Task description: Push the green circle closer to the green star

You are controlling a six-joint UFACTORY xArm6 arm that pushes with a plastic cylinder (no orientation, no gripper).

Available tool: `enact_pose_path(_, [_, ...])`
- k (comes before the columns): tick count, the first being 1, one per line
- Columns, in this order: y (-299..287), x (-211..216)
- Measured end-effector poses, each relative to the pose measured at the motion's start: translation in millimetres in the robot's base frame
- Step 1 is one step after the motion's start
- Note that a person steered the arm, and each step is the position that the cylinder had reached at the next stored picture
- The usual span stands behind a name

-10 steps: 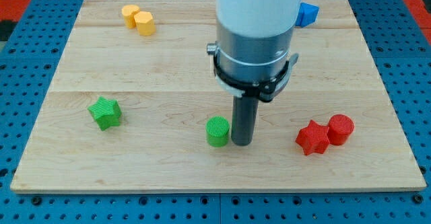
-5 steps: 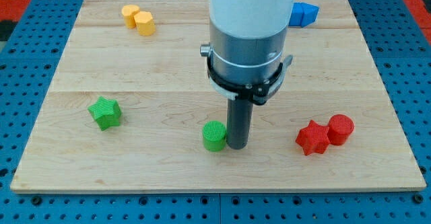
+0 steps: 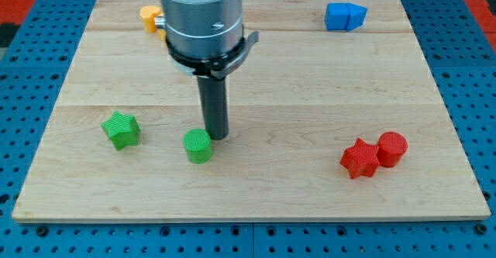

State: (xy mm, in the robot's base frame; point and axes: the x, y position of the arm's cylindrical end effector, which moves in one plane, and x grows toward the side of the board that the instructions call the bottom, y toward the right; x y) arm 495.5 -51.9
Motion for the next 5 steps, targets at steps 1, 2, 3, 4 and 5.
enact_pose_path(1, [0.1,10.7])
enact_pose_path(2, [2.1,15.9])
enact_pose_path(3, [2.1,28.5])
enact_pose_path(4, [2.1,41.9])
enact_pose_path(5, [2.0,53.9])
